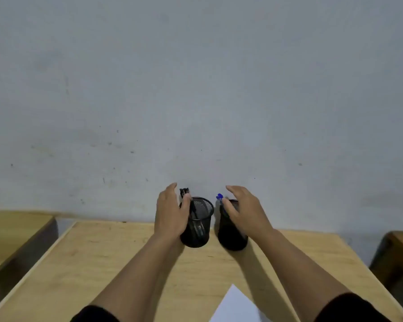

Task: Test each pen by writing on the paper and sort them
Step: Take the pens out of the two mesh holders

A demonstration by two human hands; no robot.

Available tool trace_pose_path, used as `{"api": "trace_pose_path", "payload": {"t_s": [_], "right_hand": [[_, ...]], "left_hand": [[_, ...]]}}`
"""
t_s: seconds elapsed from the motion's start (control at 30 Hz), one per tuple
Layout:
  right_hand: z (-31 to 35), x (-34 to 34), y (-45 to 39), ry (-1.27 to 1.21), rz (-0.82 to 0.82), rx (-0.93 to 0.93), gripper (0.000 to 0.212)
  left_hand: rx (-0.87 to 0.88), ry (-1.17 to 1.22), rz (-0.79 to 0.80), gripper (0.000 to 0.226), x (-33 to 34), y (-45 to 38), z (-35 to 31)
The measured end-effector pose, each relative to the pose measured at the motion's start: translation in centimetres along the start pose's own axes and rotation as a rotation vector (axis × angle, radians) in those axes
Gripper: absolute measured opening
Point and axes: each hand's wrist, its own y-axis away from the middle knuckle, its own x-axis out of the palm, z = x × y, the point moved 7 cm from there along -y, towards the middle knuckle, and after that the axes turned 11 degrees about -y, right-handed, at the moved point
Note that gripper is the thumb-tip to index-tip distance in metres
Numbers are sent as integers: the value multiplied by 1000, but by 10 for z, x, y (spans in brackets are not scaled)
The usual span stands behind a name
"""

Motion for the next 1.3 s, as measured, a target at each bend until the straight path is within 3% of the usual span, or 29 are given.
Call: {"api": "trace_pose_path", "payload": {"t_s": [0.2,0.37,0.53,0.93,1.3], "right_hand": [[-12,23,-10,-25,12,7,42],[-16,31,-14,-61,3,-31,33],[-18,31,-15,-66,-8,-48,28],[-16,1,-17,-139,-187,-20,18],[24,-82,-12,-497,-500,30,15]], "left_hand": [[-106,258,106,43,21,-13,12],[-114,321,128,40,33,-17,16],[-13,323,168,32,40,-18,13],[-20,487,20,35,26,-18,6],[17,679,-204,27,-54,-23,-55]]}}
